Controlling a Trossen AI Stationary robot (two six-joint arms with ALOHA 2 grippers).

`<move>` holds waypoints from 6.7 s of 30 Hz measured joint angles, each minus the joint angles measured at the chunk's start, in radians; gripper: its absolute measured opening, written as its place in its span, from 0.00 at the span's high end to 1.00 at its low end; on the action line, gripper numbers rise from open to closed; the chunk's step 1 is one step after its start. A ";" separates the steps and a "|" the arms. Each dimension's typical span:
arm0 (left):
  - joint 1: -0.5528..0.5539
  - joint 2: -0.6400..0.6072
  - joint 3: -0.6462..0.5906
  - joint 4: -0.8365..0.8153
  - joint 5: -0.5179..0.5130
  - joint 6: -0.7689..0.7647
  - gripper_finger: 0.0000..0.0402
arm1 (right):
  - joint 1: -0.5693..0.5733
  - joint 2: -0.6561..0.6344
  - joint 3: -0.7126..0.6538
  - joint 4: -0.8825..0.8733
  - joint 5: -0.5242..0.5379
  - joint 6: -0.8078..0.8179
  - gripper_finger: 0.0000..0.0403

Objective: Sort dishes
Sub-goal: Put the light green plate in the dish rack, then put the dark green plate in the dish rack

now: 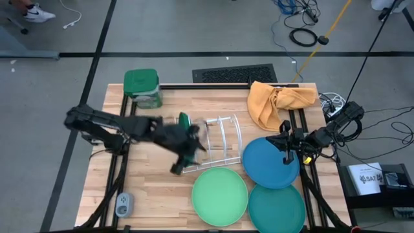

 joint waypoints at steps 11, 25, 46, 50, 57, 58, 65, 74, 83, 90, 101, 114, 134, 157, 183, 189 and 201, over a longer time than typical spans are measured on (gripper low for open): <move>-0.246 0.351 0.254 -0.280 -0.121 0.118 0.38 | 0.000 0.000 0.000 0.001 0.000 0.000 0.99; -0.385 0.632 0.256 -0.332 -0.209 0.088 0.38 | 0.000 0.000 0.000 0.058 -0.003 0.000 0.99; -0.442 0.778 0.289 -0.134 -0.368 0.084 0.90 | 0.002 0.000 0.000 0.061 -0.032 0.048 0.99; -0.438 0.765 0.380 -0.209 -0.386 0.085 0.97 | 0.002 0.000 0.000 0.059 -0.031 0.048 0.99; -0.440 0.768 0.644 -0.521 -0.437 0.080 0.99 | 0.002 0.000 0.000 0.058 -0.031 0.048 0.99; -0.440 0.768 0.684 -0.570 -0.440 0.077 0.99 | 0.002 0.000 0.000 0.058 -0.031 0.048 0.99; -0.432 0.697 0.934 -0.687 -0.482 -0.106 0.99 | 0.002 0.001 0.000 0.058 -0.031 0.052 0.99; -0.433 0.431 0.873 -0.241 -0.844 -0.447 0.99 | 0.002 0.001 0.000 0.053 -0.030 0.051 0.99; -0.428 0.434 0.716 -0.065 -1.086 -0.735 0.99 | 0.002 0.001 0.000 0.067 -0.031 0.024 0.99; -0.438 0.431 0.537 0.028 -1.364 -0.916 0.99 | 0.002 0.001 0.000 0.071 -0.030 -0.009 0.99; -0.401 0.420 0.398 -0.177 -1.484 -1.330 0.99 | 0.002 0.001 0.000 0.125 -0.027 -0.087 0.99; -0.359 0.420 0.398 -0.389 -1.505 -1.540 0.99 | 0.002 0.001 0.000 0.125 -0.031 -0.087 0.99; -0.221 0.474 0.398 -0.266 -1.280 -1.319 0.99 | 0.002 0.001 0.000 0.136 -0.026 -0.135 0.99; -0.188 0.548 0.398 -0.286 -1.241 -1.567 0.70 | 0.002 0.001 0.000 0.145 -0.031 -0.124 0.99; -0.156 0.438 0.419 -0.402 -1.218 -1.364 0.57 | 0.002 0.001 0.000 0.122 -0.057 -0.068 0.99; -0.109 0.438 0.419 -0.455 -1.169 -1.404 0.56 | 0.002 0.001 0.000 0.121 -0.057 -0.068 0.99; -0.129 0.436 0.506 -0.420 -1.167 -1.077 0.56 | 0.002 0.001 0.000 0.106 -0.057 -0.027 0.99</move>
